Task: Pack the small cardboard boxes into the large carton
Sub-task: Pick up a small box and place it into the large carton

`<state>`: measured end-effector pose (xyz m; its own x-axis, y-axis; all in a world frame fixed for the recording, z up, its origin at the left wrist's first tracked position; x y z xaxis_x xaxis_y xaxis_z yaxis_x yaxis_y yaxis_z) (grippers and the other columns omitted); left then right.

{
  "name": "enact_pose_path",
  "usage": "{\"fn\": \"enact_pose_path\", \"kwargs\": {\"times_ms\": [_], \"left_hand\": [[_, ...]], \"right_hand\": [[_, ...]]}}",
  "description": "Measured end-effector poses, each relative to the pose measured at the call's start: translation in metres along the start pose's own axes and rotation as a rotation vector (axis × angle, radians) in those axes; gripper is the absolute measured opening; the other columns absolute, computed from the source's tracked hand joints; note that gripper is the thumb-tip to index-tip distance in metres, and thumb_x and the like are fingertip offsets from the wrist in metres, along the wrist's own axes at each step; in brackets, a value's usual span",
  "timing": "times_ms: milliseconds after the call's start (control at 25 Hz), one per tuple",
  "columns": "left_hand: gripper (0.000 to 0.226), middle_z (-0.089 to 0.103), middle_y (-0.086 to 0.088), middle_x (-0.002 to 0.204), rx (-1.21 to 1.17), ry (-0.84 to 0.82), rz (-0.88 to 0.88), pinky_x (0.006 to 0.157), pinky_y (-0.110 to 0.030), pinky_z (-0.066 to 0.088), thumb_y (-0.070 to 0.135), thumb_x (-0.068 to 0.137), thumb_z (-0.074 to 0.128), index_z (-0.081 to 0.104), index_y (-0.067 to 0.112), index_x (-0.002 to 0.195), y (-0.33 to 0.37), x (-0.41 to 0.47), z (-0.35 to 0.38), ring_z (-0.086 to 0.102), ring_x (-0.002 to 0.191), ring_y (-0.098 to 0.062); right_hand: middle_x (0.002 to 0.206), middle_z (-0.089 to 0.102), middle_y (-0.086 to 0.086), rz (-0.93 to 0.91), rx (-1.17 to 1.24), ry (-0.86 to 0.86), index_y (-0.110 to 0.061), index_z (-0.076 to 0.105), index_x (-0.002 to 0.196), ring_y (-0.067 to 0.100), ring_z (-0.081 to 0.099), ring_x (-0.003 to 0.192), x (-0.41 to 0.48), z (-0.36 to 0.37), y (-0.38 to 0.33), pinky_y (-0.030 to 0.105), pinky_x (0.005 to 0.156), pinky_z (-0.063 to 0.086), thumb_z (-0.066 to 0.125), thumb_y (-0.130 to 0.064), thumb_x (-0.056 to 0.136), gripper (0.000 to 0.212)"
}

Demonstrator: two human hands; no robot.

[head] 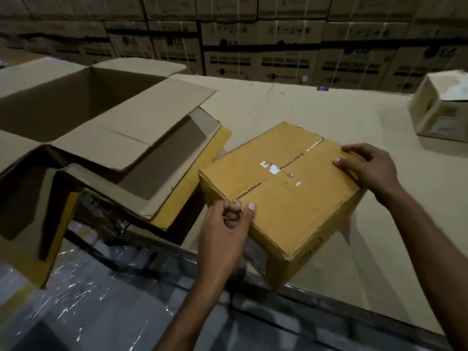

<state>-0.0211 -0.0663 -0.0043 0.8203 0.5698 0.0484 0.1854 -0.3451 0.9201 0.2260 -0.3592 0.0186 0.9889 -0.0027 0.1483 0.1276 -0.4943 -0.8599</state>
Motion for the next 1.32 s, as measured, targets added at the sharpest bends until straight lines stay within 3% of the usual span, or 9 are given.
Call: {"fn": "enact_pose_path", "kwargs": {"times_ms": [120, 360, 480, 640, 760, 920, 1040, 1160, 1320], "left_hand": [[0.033, 0.063, 0.008, 0.083, 0.029, 0.013, 0.002, 0.066, -0.028, 0.05, 0.059, 0.088, 0.07, 0.054, 0.03, 0.087, -0.012, 0.011, 0.011, 0.062, 0.077, -0.008], [0.029, 0.059, 0.002, 0.079, -0.039, 0.015, 0.038, 0.062, -0.028, 0.042, 0.048, 0.089, 0.072, 0.054, 0.026, 0.088, -0.012, 0.027, 0.011, 0.056, 0.072, -0.013], [0.032, 0.058, 0.001, 0.099, -0.059, -0.118, 0.081, 0.07, -0.03, 0.05, 0.049, 0.087, 0.074, 0.049, 0.036, 0.103, -0.013, 0.037, 0.022, 0.06, 0.089, -0.014], [0.06, 0.04, 0.008, 0.141, -0.119, -0.349, 0.074, 0.1, -0.044, 0.052, 0.043, 0.088, 0.076, 0.044, 0.039, 0.139, -0.012, 0.077, 0.034, 0.049, 0.13, -0.016], [0.062, 0.036, 0.004, 0.156, -0.147, -0.449, 0.097, 0.096, -0.035, 0.046, 0.038, 0.092, 0.073, 0.042, 0.035, 0.145, -0.009, 0.086, 0.038, 0.04, 0.136, -0.014], [0.043, 0.04, 0.003, 0.15, -0.177, -0.045, 0.102, 0.095, -0.042, 0.051, 0.037, 0.091, 0.072, 0.052, 0.033, 0.128, -0.029, 0.089, -0.001, 0.043, 0.135, -0.019], [0.056, 0.029, -0.004, 0.156, -0.128, 0.162, 0.132, 0.106, -0.05, 0.045, 0.039, 0.089, 0.075, 0.046, 0.024, 0.133, -0.03, 0.073, -0.01, 0.036, 0.136, -0.021], [0.09, 0.0, 0.002, 0.168, -0.19, 0.16, 0.074, 0.108, -0.054, 0.044, 0.051, 0.082, 0.078, 0.021, 0.028, 0.148, -0.034, 0.047, 0.007, 0.03, 0.145, -0.028], [0.115, -0.007, 0.005, 0.171, -0.32, -0.017, -0.099, 0.112, -0.063, 0.039, 0.064, 0.069, 0.08, -0.004, 0.059, 0.147, -0.049, -0.001, 0.045, 0.037, 0.145, -0.032]], "right_hand": [[0.137, 0.064, -0.001, -0.064, -0.247, 0.095, -0.032, 0.072, 0.124, 0.025, 0.047, 0.133, -0.004, 0.008, 0.001, 0.037, 0.106, 0.04, 0.075, -0.048, 0.087, 0.041], [0.159, 0.042, 0.003, 0.001, -0.421, 0.107, -0.028, 0.056, 0.146, 0.03, 0.032, 0.146, -0.023, 0.012, 0.01, 0.046, 0.117, 0.032, 0.07, -0.057, 0.088, 0.066], [0.147, 0.055, 0.01, 0.147, -0.432, 0.121, -0.026, 0.053, 0.148, 0.035, 0.043, 0.137, -0.033, -0.018, 0.013, 0.047, 0.107, 0.04, 0.067, -0.062, 0.087, 0.073], [0.14, 0.057, 0.016, 0.31, -0.573, 0.291, -0.02, 0.054, 0.144, 0.039, 0.047, 0.132, -0.091, -0.041, 0.009, 0.05, 0.101, 0.045, 0.061, -0.067, 0.088, 0.074], [0.132, 0.059, 0.017, 0.398, -0.612, 0.338, -0.016, 0.057, 0.139, 0.037, 0.055, 0.122, -0.141, -0.035, -0.005, 0.047, 0.091, 0.048, 0.058, -0.072, 0.088, 0.076], [0.089, 0.07, 0.003, 0.446, -0.583, 0.248, -0.02, 0.066, 0.092, 0.026, 0.066, 0.083, -0.195, -0.019, -0.027, 0.038, 0.07, 0.053, 0.061, -0.069, 0.088, 0.05], [0.075, 0.068, -0.003, 0.422, -0.622, 0.173, -0.022, 0.064, 0.075, 0.021, 0.064, 0.074, -0.205, -0.011, -0.042, 0.033, 0.064, 0.05, 0.066, -0.066, 0.086, 0.045], [0.111, 0.061, 0.0, 0.194, -0.643, 0.27, -0.027, 0.064, 0.102, 0.022, 0.057, 0.106, -0.162, -0.008, -0.055, 0.039, 0.083, 0.051, 0.074, -0.056, 0.084, 0.037], [0.16, 0.035, 0.004, -0.019, -0.692, 0.021, -0.028, 0.044, 0.151, 0.026, 0.026, 0.148, -0.075, 0.017, -0.047, 0.051, 0.117, 0.029, 0.069, -0.061, 0.085, 0.078]]}}
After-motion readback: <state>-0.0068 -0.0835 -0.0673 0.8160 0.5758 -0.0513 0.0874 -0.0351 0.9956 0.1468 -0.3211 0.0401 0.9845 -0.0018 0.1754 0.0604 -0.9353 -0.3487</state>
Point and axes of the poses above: each hand's wrist, its own x-axis towards the middle knuckle, its own z-axis out of the palm, y = z × x, the point moved 7 cm from there along x, towards the middle knuckle
